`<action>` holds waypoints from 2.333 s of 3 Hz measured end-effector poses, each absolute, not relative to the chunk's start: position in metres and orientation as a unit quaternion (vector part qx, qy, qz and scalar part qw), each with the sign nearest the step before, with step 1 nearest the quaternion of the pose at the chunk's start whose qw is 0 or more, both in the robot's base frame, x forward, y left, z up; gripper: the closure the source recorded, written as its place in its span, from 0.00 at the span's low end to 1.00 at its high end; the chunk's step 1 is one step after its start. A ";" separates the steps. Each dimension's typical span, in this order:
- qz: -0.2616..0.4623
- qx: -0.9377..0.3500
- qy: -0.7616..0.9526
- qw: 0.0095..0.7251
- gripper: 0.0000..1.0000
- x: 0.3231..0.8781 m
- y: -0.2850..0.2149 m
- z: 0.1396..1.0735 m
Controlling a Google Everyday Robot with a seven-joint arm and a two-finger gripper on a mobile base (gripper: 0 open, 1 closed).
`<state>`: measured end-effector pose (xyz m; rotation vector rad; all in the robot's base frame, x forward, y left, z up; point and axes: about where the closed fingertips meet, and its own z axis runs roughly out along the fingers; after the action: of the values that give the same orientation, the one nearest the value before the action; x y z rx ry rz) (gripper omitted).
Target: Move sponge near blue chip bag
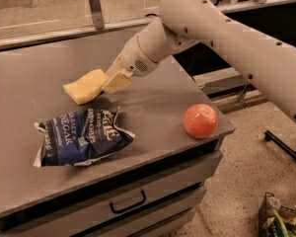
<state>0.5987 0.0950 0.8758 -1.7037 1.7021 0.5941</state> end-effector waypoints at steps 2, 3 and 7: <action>0.230 -0.670 0.632 0.315 0.59 0.588 0.110 0.863; 0.230 -0.671 0.631 0.314 0.35 0.587 0.112 0.862; 0.159 -0.667 0.647 0.334 0.00 0.598 0.072 0.937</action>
Offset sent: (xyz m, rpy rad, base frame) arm -0.0094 0.0128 -0.0116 -0.0123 -0.0052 0.0488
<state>0.5978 0.0722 0.9372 -1.7396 1.6885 0.4156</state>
